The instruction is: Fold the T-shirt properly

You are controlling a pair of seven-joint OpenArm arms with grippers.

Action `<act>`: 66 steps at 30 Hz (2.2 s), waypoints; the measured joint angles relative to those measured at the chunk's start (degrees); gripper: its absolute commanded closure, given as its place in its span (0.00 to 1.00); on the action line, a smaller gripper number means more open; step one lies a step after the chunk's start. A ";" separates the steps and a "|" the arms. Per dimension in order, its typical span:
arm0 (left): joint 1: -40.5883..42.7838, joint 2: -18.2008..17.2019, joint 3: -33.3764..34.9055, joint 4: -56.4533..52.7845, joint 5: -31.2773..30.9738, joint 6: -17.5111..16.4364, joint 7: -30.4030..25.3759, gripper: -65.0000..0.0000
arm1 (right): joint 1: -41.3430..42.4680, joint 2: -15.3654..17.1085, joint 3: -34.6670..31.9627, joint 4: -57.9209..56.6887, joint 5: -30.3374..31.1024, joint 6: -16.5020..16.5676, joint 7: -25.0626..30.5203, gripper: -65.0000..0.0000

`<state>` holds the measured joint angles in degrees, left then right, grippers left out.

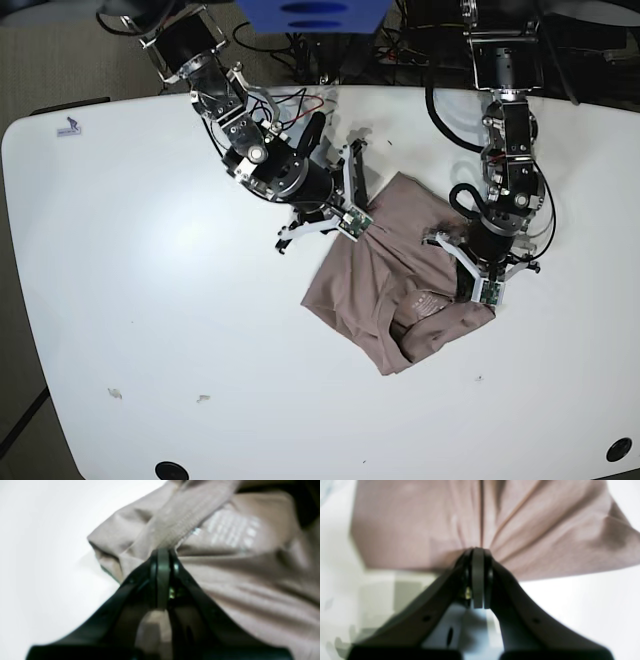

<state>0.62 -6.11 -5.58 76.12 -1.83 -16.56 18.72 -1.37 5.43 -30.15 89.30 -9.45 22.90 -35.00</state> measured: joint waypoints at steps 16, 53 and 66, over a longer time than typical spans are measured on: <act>-3.76 -0.44 0.26 4.81 2.40 0.57 16.11 1.00 | -5.42 -0.20 0.04 3.52 1.16 0.09 -1.95 1.00; 6.95 0.52 -7.61 35.78 5.95 0.94 41.72 1.00 | -3.02 -0.92 -7.19 -0.09 0.59 -0.79 1.20 1.00; 15.96 0.28 -19.98 35.80 5.60 0.70 40.33 1.00 | 1.66 -8.66 -9.01 -8.20 0.72 0.52 0.50 1.00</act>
<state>16.58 -5.82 -25.56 111.92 3.77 -15.86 59.05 0.30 -3.22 -39.16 81.10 -8.73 23.42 -34.50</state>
